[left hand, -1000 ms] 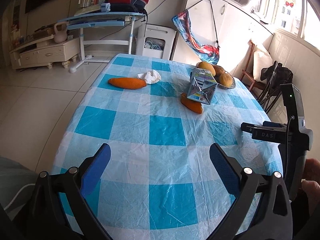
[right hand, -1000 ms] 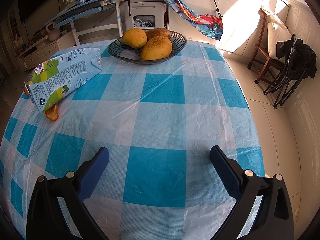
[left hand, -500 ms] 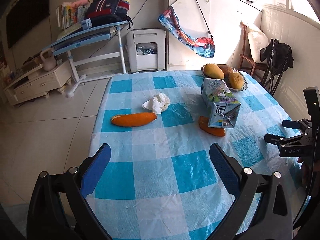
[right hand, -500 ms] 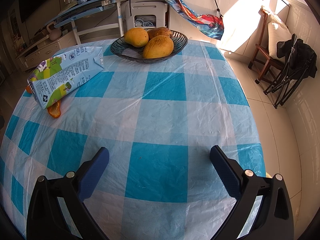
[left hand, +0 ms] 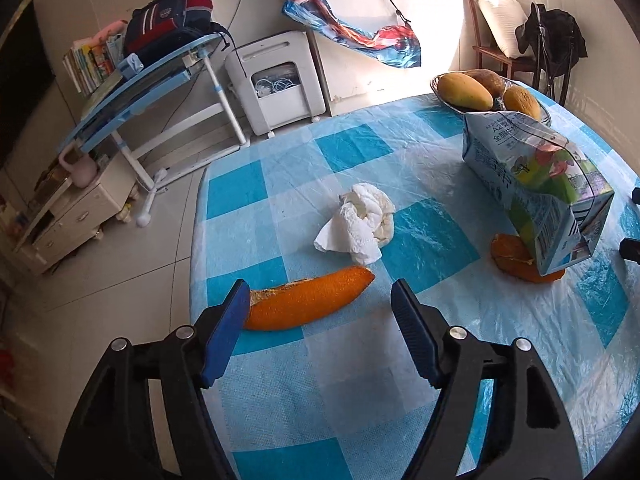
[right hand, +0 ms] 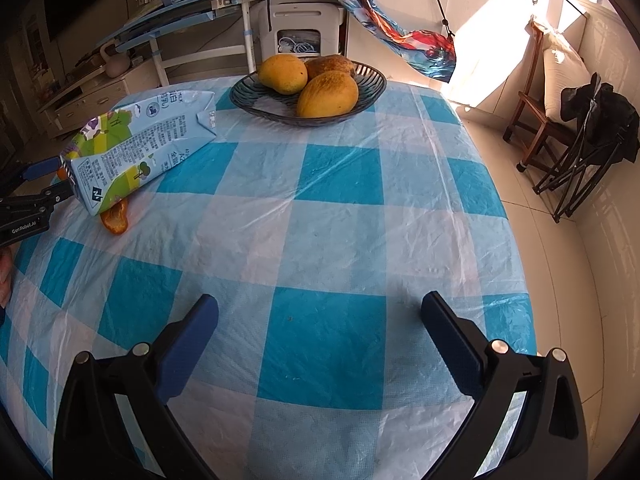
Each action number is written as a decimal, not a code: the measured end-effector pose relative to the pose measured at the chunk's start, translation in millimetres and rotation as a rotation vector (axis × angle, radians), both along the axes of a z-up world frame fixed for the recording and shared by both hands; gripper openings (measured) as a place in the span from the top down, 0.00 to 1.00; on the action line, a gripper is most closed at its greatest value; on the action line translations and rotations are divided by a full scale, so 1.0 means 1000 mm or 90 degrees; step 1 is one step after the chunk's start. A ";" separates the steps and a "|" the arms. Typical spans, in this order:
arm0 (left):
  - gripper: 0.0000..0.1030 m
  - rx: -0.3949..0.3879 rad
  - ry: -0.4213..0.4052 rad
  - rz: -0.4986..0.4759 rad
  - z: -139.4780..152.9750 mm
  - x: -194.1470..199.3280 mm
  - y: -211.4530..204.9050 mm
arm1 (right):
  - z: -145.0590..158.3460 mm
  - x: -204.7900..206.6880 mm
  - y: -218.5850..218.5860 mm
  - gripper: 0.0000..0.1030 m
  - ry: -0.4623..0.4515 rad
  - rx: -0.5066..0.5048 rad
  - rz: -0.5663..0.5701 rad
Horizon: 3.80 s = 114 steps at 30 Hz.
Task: Collect trash
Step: 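Grasp the long bread crust with the left gripper and lift it, then grasp the milk carton with the right gripper while the left gripper holds the crust, then carry the bread crust and milk carton toward the yellow basin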
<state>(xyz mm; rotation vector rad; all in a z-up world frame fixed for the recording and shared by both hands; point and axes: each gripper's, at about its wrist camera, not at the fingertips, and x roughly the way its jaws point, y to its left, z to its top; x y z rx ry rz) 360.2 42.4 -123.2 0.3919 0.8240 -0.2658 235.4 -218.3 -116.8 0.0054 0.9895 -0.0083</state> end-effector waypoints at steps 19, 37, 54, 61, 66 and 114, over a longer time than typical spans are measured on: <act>0.86 -0.201 0.164 0.008 0.003 -0.048 0.011 | 0.005 -0.003 0.006 0.06 -0.018 0.101 0.021; 0.52 -0.075 0.101 0.021 0.003 -0.057 0.025 | 0.029 0.102 0.078 0.06 0.043 0.268 -0.001; 0.83 -0.069 0.087 -0.024 0.002 -0.076 -0.004 | 0.032 0.032 0.044 0.70 0.019 0.218 0.057; 0.83 -0.082 0.092 -0.031 0.003 -0.087 -0.012 | 0.028 -0.028 0.031 0.70 0.021 0.100 0.102; 0.83 -0.081 0.086 -0.032 0.002 -0.100 -0.018 | 0.010 -0.036 0.035 0.70 0.030 0.059 0.117; 0.87 -0.260 0.053 -0.150 0.070 -0.185 -0.177 | 0.085 -0.116 -0.061 0.71 -0.144 -0.068 0.009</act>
